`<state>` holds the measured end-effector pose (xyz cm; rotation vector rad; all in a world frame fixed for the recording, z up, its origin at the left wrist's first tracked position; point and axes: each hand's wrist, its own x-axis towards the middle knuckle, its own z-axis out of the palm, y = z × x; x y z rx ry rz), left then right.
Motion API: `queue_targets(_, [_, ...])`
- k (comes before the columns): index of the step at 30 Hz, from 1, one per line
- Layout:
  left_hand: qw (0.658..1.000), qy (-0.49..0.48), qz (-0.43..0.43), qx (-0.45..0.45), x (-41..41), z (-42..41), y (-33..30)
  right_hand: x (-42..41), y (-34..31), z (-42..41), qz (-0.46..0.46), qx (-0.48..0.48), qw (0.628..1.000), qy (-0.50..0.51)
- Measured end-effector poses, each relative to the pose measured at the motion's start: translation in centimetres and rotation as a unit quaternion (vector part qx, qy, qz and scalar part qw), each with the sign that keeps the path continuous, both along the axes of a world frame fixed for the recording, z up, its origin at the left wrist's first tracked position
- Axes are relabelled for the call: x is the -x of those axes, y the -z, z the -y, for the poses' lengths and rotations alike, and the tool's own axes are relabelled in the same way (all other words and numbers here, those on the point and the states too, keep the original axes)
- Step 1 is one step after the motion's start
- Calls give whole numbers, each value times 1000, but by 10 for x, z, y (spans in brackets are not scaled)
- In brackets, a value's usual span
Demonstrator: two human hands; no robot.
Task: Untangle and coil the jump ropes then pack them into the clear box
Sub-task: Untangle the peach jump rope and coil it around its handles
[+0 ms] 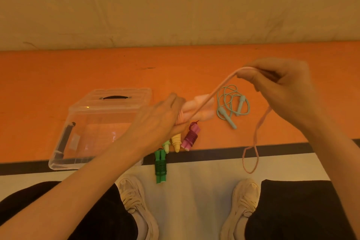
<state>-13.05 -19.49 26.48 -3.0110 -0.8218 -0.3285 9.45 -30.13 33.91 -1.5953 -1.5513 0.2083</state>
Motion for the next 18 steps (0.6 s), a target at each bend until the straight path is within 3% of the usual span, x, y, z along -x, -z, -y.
queue_targets(3, [998, 43, 0, 38, -4, 11, 5, 5, 1, -8, -10, -18, 1000, 13])
queue_targets(9, [992, 125, 17, 32, -9, 24, 8, 7, 14, -28, -29, 16, 999, 34])
queue_targets(18, [990, 102, 52, 82, -8, 37, 5, -2, 28, -42, -51, 80, 994, 63])
